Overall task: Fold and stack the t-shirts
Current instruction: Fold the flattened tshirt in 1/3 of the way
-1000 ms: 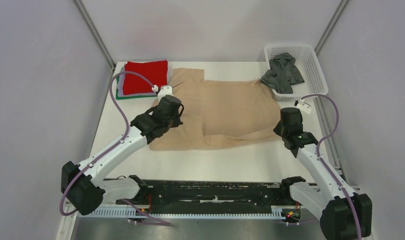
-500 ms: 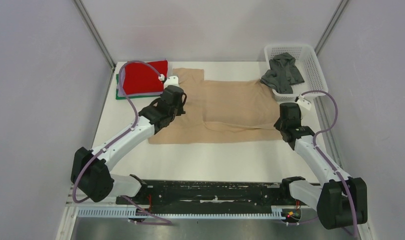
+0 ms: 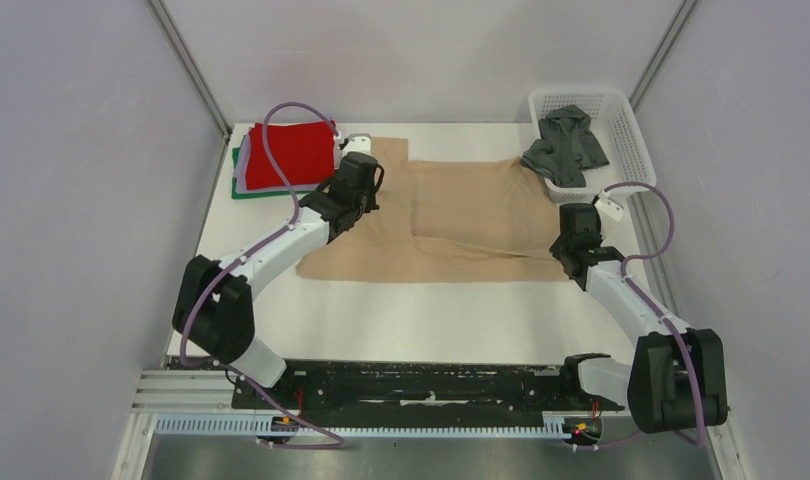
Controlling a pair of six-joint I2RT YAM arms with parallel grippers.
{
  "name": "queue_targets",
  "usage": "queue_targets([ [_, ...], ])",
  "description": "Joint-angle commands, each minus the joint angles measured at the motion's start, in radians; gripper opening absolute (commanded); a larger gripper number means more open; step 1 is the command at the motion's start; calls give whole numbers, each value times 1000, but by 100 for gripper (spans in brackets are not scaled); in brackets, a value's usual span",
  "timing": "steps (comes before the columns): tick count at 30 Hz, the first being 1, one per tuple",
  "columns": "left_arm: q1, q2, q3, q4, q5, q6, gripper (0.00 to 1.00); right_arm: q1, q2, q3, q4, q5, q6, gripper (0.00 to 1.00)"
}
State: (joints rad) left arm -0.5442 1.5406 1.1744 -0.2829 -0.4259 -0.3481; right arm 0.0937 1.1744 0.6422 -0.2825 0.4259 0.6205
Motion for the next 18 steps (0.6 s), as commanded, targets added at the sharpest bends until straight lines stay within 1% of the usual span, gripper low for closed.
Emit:
queue_targets([
  [1, 20, 69, 60, 98, 14, 75, 2, -18, 61, 20, 81, 20, 16, 12],
  [4, 49, 149, 96, 134, 22, 71, 2, -40, 131, 48, 113, 12, 21, 15],
  [5, 59, 179, 123, 135, 22, 64, 6, -47, 152, 65, 129, 12, 21, 18],
  [6, 75, 217, 148, 134, 26, 61, 13, -59, 180, 86, 137, 7, 22, 23],
  [7, 90, 255, 180, 136, 31, 62, 28, -69, 209, 113, 134, -8, 22, 28],
  [8, 102, 286, 219, 137, 32, 68, 58, -79, 228, 139, 129, -25, 17, 32],
  [9, 115, 321, 261, 120, 24, 76, 93, -84, 242, 160, 122, -32, 14, 42],
  [10, 122, 353, 330, 66, 2, 72, 99, -86, 248, 181, 109, -33, 4, 53],
  [12, 132, 395, 449, -55, -51, 49, 100, -86, 246, 218, 63, -16, -9, 77],
  [13, 133, 395, 478, -91, -60, 40, 100, -84, 233, 224, 52, -9, -23, 94],
  [14, 133, 376, 483, -110, -50, 28, 100, -84, 215, 220, 45, -10, -34, 98],
  [16, 132, 312, 428, -109, 19, -8, 100, -81, 170, 192, 48, -43, -60, 98],
  [18, 131, 230, 331, -97, 106, -55, 100, -63, 120, 137, 78, -105, -97, 98],
])
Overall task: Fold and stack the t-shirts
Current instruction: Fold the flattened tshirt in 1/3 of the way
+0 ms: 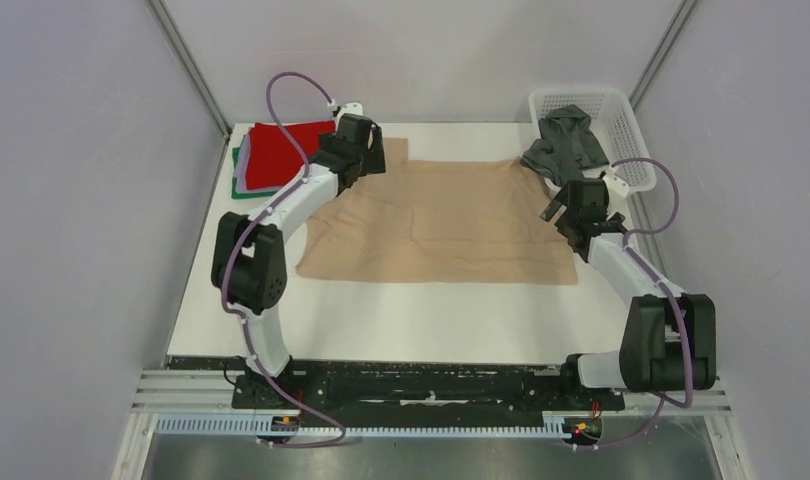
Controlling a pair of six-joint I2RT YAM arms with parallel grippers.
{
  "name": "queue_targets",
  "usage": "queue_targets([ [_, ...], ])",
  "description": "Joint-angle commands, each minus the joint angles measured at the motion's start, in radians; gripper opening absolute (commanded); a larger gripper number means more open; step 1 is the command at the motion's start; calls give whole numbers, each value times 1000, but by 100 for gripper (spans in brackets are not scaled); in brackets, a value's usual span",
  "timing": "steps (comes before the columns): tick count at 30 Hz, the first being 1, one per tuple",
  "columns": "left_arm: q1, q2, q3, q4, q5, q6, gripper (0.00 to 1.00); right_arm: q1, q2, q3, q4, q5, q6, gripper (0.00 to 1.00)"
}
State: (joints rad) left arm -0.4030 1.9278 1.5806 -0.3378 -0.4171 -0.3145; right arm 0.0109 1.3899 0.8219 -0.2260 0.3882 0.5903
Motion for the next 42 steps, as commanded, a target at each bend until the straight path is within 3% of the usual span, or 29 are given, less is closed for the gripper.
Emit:
queue_targets([
  [1, -10, -195, -146, -19, 142, -117, 100, 42, -114, -79, 50, -99, -94, 98],
  [7, -9, -331, -513, 144, 321, -257, 100, 201, -97, -192, 179, -312, -250, 98],
  [14, 3, -302, -645, 173, 295, -306, 100, 276, -28, -264, 254, -309, -277, 98],
  [23, 5, -357, -851, 148, 359, -415, 100, 278, -122, -466, 228, -320, -238, 98],
  [36, -62, -806, -1137, -84, 398, -555, 100, 322, -484, -610, -254, -385, -128, 98],
  [38, -76, -858, -1151, -115, 398, -576, 100, 347, -498, -597, -280, -452, -78, 98],
  [42, -97, -912, -1162, -179, 384, -609, 100, 395, -503, -578, -394, -397, -21, 98],
])
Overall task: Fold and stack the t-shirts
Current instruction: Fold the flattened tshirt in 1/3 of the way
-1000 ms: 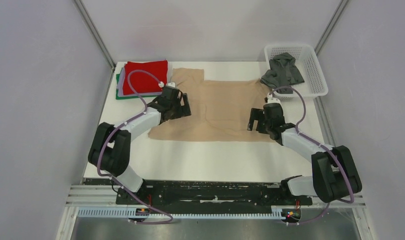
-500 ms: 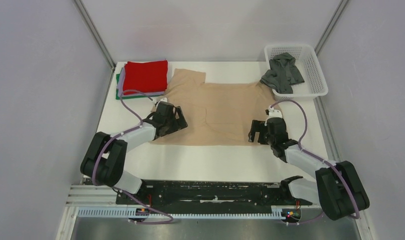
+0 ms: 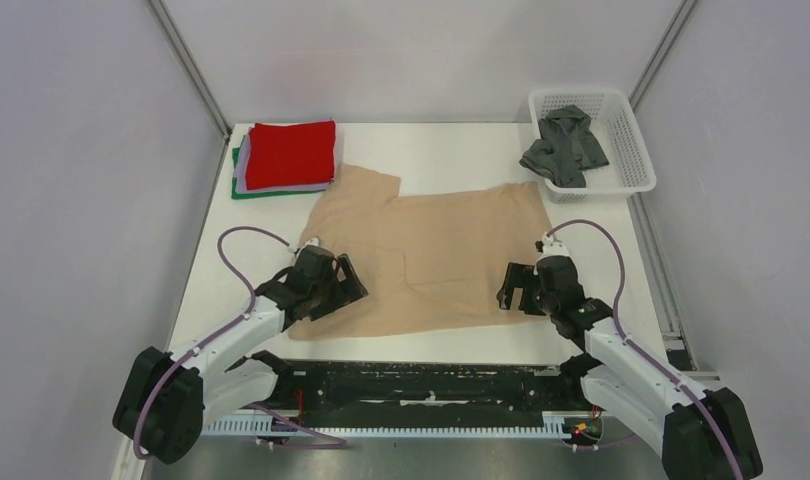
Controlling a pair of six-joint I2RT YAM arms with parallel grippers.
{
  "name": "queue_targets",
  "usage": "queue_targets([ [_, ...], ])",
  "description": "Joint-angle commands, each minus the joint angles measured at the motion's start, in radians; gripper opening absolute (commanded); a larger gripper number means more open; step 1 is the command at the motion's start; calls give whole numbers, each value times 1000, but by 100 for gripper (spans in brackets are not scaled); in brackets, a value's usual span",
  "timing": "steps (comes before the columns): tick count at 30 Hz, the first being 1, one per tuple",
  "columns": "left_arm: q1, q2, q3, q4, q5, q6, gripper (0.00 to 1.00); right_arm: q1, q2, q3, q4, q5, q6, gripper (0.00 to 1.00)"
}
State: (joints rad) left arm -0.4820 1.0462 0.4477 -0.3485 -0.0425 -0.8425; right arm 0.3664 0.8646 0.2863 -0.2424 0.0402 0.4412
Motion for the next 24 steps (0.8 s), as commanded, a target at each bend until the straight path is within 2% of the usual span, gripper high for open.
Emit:
queue_targets([
  [1, -21, -37, -29, -190, 5, -88, 100, 42, 13, -50, -394, -55, 132, 98],
  [5, -26, -71, -28, -249, -19, -97, 100, 54, -21, -70, -432, -92, 157, 98],
  [20, -27, -104, 20, -276, -79, -86, 100, 194, -62, 1, -709, -207, 169, 98],
  [24, -28, -111, 25, -290, -79, -83, 100, 201, -75, 27, -722, -225, 155, 98],
])
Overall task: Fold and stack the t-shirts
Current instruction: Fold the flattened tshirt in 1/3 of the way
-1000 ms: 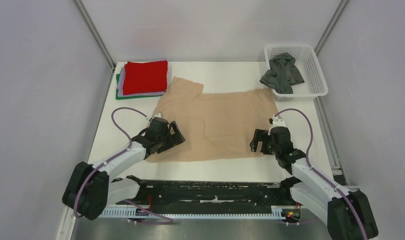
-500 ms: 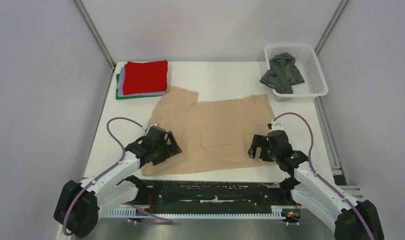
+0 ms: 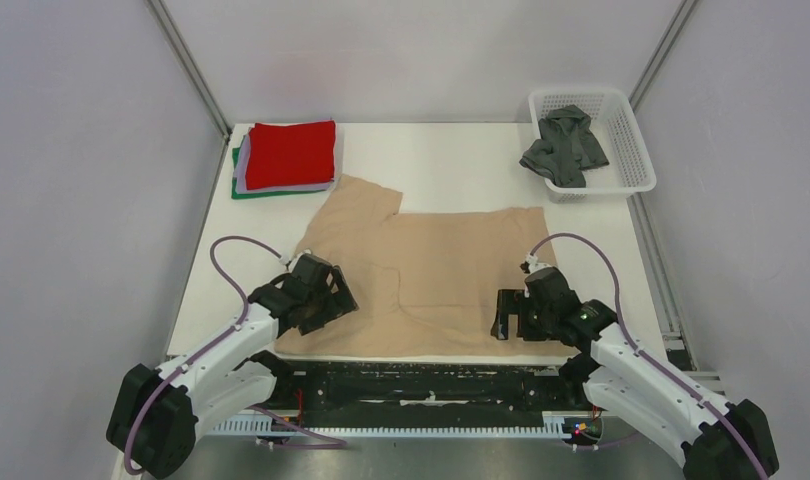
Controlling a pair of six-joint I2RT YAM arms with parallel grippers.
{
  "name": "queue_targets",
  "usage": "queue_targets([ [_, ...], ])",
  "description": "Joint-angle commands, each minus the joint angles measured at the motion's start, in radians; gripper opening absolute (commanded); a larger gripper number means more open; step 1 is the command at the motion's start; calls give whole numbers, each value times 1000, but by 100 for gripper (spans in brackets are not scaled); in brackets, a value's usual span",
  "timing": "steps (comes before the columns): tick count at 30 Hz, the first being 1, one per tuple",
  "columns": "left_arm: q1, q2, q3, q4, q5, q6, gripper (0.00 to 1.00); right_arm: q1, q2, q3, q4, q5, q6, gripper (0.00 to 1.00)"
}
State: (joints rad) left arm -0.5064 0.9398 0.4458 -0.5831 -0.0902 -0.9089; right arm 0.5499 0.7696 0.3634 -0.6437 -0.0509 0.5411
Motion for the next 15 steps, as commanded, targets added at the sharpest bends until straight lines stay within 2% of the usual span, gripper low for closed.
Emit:
queue_targets([
  [1, -3, -11, 22, -58, -33, -15, 100, 18, 25, -34, -313, -121, 45, 98],
  [7, -3, -69, 60, -90, -39, -5, 100, 18, 63, 157, -141, -7, -4, 98],
  [11, -2, -66, 208, -84, -82, 45, 100, 17, 98, 308, -24, 109, -47, 98],
  [15, 0, 51, 375, -31, -159, 105, 100, 3, 180, 418, 44, 255, -91, 98],
])
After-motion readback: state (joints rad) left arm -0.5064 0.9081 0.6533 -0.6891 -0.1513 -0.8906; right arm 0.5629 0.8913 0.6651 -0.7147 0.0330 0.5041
